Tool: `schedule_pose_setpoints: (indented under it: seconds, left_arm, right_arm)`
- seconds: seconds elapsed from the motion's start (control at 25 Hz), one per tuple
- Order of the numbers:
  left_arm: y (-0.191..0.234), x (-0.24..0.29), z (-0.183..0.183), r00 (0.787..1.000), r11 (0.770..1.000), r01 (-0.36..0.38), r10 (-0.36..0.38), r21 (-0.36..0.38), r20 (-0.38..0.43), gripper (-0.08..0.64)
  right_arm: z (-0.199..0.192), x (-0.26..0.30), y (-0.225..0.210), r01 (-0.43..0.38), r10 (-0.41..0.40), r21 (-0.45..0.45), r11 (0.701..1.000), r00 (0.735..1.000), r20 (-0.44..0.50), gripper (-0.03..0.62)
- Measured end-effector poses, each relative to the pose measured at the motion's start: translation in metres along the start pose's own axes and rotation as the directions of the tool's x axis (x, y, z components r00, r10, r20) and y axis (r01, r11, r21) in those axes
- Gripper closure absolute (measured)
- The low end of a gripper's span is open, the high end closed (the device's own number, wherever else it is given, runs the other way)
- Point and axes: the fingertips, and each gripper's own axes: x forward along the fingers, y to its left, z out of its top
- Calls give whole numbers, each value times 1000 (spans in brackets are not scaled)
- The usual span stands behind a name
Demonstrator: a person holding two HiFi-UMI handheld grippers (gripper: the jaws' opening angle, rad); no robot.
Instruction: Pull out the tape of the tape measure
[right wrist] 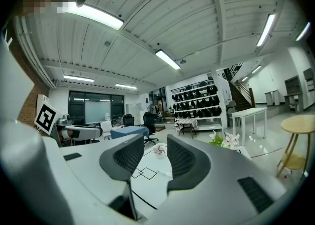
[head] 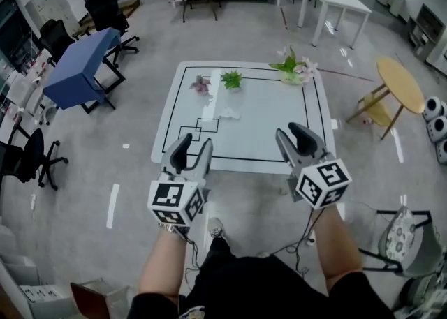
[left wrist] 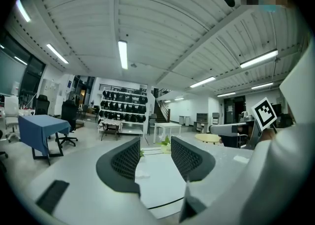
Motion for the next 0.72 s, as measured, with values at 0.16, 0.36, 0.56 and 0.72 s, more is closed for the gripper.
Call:
schedule_pose_setpoints:
  seconds: [0.16, 0.36, 0.56, 0.72]
  left_arm:
    - [35, 30, 2, 999, 999, 32, -32, 5, -15, 348]
    - [77, 61, -4, 997, 998, 65, -65, 0, -40, 322]
    - [113, 81, -8, 994, 995, 97, -97, -5, -51, 301]
    - [136, 92, -4, 990, 991, 131, -131, -13, -46, 298]
  right_arm:
    - [5, 42, -2, 17, -17, -1, 1000, 1000, 3, 426]
    - [0, 87, -4, 51, -51, 5, 999, 999, -2, 389]
    - [-5, 122, 1, 73, -73, -6, 997, 997, -6, 362]
    - [0, 144, 8, 104, -105, -15, 994, 994, -13, 351]
